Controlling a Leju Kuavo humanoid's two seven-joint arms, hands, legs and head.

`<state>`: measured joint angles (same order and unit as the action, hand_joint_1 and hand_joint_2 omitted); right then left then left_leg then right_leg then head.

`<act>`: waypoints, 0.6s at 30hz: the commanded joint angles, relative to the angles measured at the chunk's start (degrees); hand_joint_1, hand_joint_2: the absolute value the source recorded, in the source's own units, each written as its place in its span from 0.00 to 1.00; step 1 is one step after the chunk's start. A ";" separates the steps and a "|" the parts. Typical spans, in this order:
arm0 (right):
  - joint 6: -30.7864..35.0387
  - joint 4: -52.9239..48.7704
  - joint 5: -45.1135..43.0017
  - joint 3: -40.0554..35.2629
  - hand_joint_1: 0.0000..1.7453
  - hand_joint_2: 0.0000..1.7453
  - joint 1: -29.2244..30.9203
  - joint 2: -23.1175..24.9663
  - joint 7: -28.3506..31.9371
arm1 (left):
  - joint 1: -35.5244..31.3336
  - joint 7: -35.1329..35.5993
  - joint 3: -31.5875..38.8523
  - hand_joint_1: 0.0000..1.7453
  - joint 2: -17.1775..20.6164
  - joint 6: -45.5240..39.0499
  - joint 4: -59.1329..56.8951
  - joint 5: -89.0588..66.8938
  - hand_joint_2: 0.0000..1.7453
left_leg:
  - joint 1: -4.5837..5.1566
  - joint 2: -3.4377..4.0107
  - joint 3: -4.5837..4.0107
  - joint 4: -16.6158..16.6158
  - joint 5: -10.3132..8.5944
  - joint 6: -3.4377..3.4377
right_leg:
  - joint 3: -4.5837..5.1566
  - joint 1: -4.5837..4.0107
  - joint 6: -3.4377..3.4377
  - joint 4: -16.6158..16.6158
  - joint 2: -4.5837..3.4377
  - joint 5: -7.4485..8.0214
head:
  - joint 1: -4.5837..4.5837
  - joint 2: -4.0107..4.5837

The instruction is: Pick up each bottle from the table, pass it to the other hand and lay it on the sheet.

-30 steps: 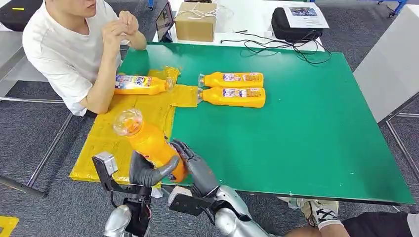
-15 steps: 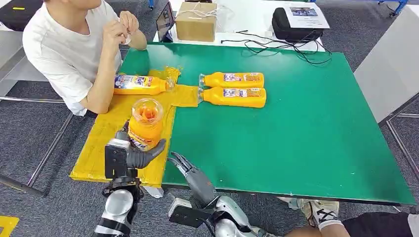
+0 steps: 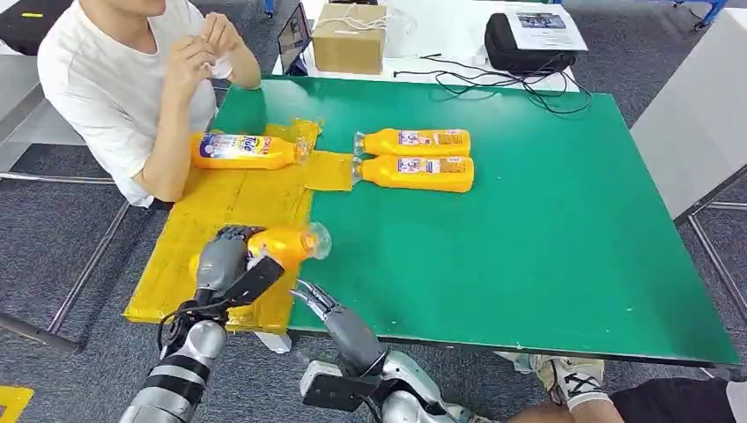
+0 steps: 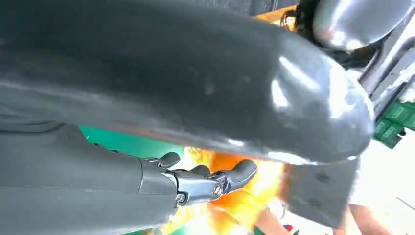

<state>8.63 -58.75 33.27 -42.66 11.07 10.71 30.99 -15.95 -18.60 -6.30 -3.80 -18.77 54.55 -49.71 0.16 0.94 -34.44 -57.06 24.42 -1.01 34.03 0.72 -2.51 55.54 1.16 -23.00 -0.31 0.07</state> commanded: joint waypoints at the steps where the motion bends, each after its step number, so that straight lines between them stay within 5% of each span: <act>1: -3.47 2.96 -1.26 -0.29 0.00 0.00 2.06 -0.22 1.98 | -9.12 1.22 -10.05 1.00 5.05 9.03 -18.46 -8.58 1.00 | -0.06 -0.08 0.24 0.05 0.03 0.07 | -0.26 -0.04 0.09 -0.06 -0.07 -0.03 | 0.00 0.00; 11: -4.46 2.20 -2.52 -0.24 0.00 0.00 2.72 -0.37 2.72 | -13.01 -0.16 -12.49 1.00 6.33 16.37 -22.32 -8.10 1.00 | -0.03 -0.11 0.42 0.05 -0.05 0.11 | -0.43 -0.02 0.08 -0.01 -0.05 0.01 | 0.00 0.00; 12: -4.58 2.68 -2.93 -0.12 0.00 0.00 3.00 -0.17 3.01 | -13.87 -0.87 -12.77 0.97 6.51 18.43 -22.93 -7.28 1.00 | -0.08 -0.10 0.49 0.05 -0.05 0.16 | -0.49 -0.06 0.13 -0.03 -0.13 0.02 | 0.00 0.00; 13: -4.58 2.89 -3.07 -0.05 0.00 0.00 3.10 -0.08 3.10 | -14.26 -0.83 -12.82 0.49 6.47 19.09 -23.16 -6.97 1.00 | -0.04 -0.13 0.46 0.07 -0.11 0.18 | -0.46 -0.02 0.11 -0.01 -0.06 0.03 | 0.00 0.00; 18: -4.65 3.40 -3.61 -0.01 0.00 0.00 3.33 0.15 3.57 | -14.89 -1.64 -13.94 0.49 6.69 21.16 -23.22 -5.81 1.00 | -0.06 -0.08 0.63 0.09 -0.17 0.19 | -0.62 -0.04 0.15 -0.03 -0.12 0.07 | 0.00 0.00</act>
<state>4.33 -58.42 30.25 -42.64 11.91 11.28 34.07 -29.09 -19.61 -16.70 1.51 -0.48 38.36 -56.85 0.14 0.78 -33.87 -57.02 24.25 -0.89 33.40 0.72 -2.44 55.57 1.27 -22.97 -0.31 0.07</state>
